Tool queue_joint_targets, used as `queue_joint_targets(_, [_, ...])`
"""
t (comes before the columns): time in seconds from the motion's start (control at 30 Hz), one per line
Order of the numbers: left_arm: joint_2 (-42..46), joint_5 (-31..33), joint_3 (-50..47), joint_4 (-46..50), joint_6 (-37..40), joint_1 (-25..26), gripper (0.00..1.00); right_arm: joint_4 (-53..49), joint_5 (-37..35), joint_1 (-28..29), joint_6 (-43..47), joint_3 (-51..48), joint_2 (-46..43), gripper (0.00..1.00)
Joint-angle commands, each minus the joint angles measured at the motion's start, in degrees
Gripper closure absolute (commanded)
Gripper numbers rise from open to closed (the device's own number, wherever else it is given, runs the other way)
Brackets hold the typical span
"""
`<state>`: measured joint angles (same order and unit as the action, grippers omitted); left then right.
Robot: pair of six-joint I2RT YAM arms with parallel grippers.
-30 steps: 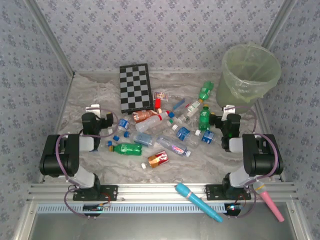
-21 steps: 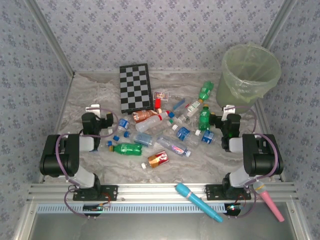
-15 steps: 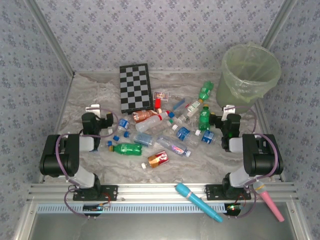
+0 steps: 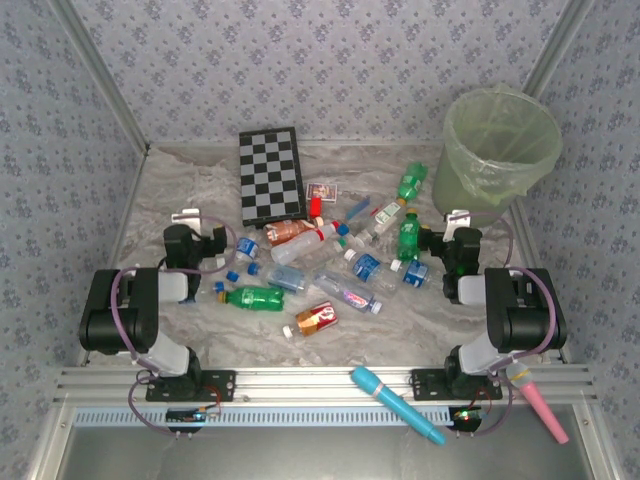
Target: Put the plastic bottles in the bin
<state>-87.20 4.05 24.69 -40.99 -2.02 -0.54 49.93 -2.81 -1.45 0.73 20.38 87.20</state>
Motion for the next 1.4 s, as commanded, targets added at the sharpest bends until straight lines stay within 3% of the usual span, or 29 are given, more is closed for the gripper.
queue_joint_targets(0.0, [4.4, 3.1, 4.8, 9.2, -0.9, -0.3, 0.0, 2.8, -2.1, 0.5, 0.6, -2.5, -3.8, 0.01])
queue_joint_targets(0.2, [14.1, 9.8, 10.4, 25.3, -5.5, -0.3, 0.0, -12.3, -7.1, 0.7, -3.3, -2.1, -18.9, 0.01])
queue_joint_targets(0.4, [18.4, 12.2, 25.1, 53.9, -19.3, -0.4, 0.0, -52.7, -7.7, -1.6, -23.5, 11.0, -34.6, 0.0])
queue_joint_targets(0.53, [16.2, 7.1, 33.3, 66.7, -23.5, -0.7, 0.0, -67.3, 3.5, -4.0, -26.1, 18.1, -39.0, 0.0])
queue_joint_targets(0.67, [17.2, -2.9, 33.0, 65.3, -25.9, -0.2, 0.0, -72.8, 10.8, -4.4, -23.8, 22.9, -39.0, 0.0])
queue_joint_targets(0.77, [18.7, -5.4, 31.8, 63.3, -26.7, 3.5, 0.0, -78.1, 9.4, 1.4, -19.5, 26.6, -36.6, 0.01])
queue_joint_targets(0.93, [19.2, -3.9, 32.7, 65.4, -24.5, 14.3, 0.0, -83.7, -4.8, 20.7, -11.8, 30.6, -30.9, 0.01])
queue_joint_targets(1.07, [20.3, 0.0, 32.6, 67.8, -22.2, 21.4, 0.0, -89.0, -7.1, 30.8, -10.2, 35.4, -24.1, 0.01])
queue_joint_targets(1.27, [24.6, 0.4, 29.2, 68.7, -24.6, 23.3, 0.0, -95.8, -8.5, 45.9, -4.0, 41.9, -12.9, 0.0])
queue_joint_targets(1.37, [27.1, 0.5, 27.3, 69.8, -25.6, 23.5, 0.0, -97.2, -7.3, 50.8, -1.9, 44.7, -7.1, 0.08])
